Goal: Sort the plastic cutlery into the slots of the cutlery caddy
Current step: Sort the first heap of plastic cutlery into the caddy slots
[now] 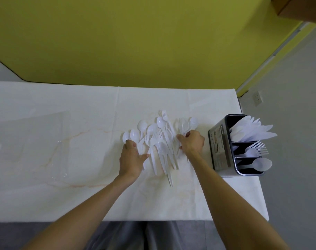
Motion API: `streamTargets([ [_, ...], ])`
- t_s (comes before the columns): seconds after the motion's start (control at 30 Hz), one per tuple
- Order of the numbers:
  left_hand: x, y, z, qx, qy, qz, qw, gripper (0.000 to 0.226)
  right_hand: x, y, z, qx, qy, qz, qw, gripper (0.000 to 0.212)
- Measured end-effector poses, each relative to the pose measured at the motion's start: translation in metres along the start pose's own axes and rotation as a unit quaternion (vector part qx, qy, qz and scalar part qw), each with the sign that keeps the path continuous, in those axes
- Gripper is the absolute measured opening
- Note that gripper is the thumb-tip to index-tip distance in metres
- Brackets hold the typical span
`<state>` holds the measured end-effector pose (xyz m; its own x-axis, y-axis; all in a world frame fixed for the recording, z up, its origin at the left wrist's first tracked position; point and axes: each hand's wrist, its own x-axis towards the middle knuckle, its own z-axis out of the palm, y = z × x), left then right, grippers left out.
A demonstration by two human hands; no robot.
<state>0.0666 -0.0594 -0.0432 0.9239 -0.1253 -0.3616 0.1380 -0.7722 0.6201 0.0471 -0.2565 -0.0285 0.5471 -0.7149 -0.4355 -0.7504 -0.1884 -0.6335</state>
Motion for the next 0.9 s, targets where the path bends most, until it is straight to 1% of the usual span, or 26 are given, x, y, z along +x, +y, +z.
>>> streamTargets([
  [0.1,-0.004,0.003,0.003,0.045,0.017,0.045,0.998,0.04,0.002,-0.002,-0.002,-0.011,-0.02,0.0,1.0,0.02],
  [0.13,-0.004,0.004,0.004,0.06,0.012,0.063,0.996,0.035,0.003,-0.002,-0.004,-0.009,-0.022,0.0,1.0,0.026],
  [0.2,-0.003,0.01,0.007,0.085,-0.016,0.066,0.994,0.028,0.004,-0.001,-0.008,-0.011,-0.017,-0.002,1.0,0.035],
  [0.27,-0.001,0.015,0.01,0.113,-0.034,0.059,0.991,0.03,0.007,-0.002,-0.013,-0.013,-0.014,-0.003,1.0,0.037],
  [0.33,0.001,0.019,0.013,0.12,-0.035,0.055,0.991,0.036,0.011,-0.002,-0.018,-0.016,-0.026,-0.003,1.0,0.039],
  [0.43,0.004,0.022,0.014,0.103,-0.055,0.034,0.993,0.044,0.018,-0.005,-0.024,-0.014,-0.075,0.007,0.997,0.04],
  [0.53,0.004,0.026,0.01,0.055,-0.059,0.009,0.997,0.043,0.023,-0.012,-0.028,0.056,-0.14,0.042,0.988,0.04],
  [0.6,0.003,0.026,0.007,0.014,-0.053,-0.017,0.998,0.042,0.024,-0.017,-0.029,0.108,-0.167,0.058,0.978,0.035],
  [0.63,0.003,0.025,0.004,0.0,-0.055,-0.029,0.998,0.041,0.024,-0.019,-0.028,0.109,-0.17,0.054,0.978,0.036],
  [0.67,0.003,0.024,0.002,-0.01,-0.058,-0.038,0.998,0.039,0.024,-0.02,-0.026,0.09,-0.161,0.04,0.982,0.038],
  [0.73,0.004,0.02,-0.004,-0.021,-0.071,-0.044,0.996,0.029,0.025,-0.024,-0.02,0.028,-0.117,-0.007,0.993,0.042],
  [0.8,0.004,0.016,-0.01,-0.043,-0.086,-0.048,0.994,0.02,0.026,-0.029,-0.012,-0.047,-0.081,-0.066,0.993,0.041],
  [0.9,0.004,0.011,-0.015,-0.086,-0.09,-0.061,0.99,0.018,0.025,-0.032,0.004,-0.121,-0.094,-0.118,0.981,0.032],
])
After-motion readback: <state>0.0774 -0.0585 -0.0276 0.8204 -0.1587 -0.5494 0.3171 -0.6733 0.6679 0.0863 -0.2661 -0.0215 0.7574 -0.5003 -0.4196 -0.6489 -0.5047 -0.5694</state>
